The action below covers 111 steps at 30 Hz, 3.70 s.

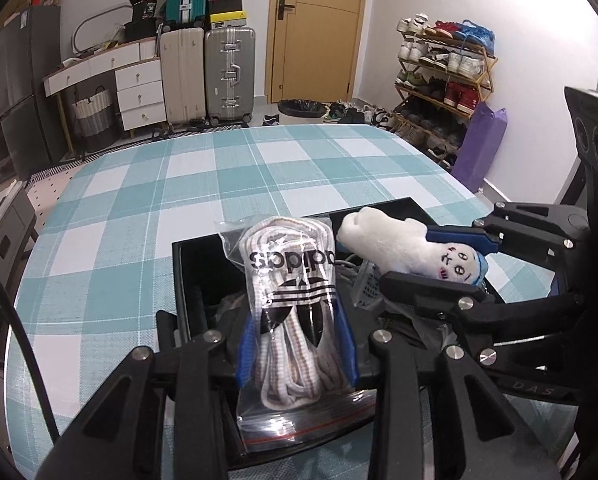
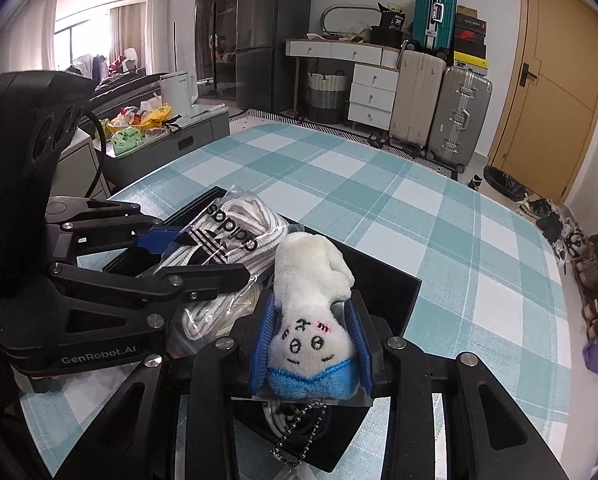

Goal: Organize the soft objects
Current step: 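Lower the adidas bag and plush into the black box and open both tools, then move the left tool to the red balloon glue packet and grasp it, then grasp the white medicine sachet with the right tool while the left tool holds the red packet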

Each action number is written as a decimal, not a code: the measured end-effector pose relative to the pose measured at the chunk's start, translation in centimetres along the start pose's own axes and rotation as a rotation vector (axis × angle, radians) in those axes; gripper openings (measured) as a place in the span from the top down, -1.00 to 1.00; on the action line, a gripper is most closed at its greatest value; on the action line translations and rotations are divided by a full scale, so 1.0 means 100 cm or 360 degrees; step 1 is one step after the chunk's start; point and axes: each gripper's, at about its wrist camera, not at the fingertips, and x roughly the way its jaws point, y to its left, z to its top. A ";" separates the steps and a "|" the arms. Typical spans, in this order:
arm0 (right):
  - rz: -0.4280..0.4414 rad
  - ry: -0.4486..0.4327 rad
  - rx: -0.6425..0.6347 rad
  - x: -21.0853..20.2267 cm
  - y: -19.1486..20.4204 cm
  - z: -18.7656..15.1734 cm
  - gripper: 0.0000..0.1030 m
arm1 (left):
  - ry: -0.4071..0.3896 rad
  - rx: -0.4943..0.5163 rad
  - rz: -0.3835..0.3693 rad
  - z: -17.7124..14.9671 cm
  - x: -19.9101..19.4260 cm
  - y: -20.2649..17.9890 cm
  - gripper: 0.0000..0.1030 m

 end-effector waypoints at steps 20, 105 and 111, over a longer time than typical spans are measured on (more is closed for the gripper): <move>-0.0186 -0.0215 0.0190 -0.083 -0.026 -0.048 -0.99 | -0.0154 -0.0077 0.0081 -0.030 -0.063 0.002 -1.00; 0.0169 0.0266 0.0266 -0.041 0.001 -0.115 -0.99 | 0.0152 0.0170 -0.0224 -0.119 -0.077 -0.058 0.15; 0.0232 0.0237 0.0365 -0.031 0.009 -0.109 -0.99 | 0.0124 0.0065 -0.0192 -0.118 -0.077 -0.040 0.15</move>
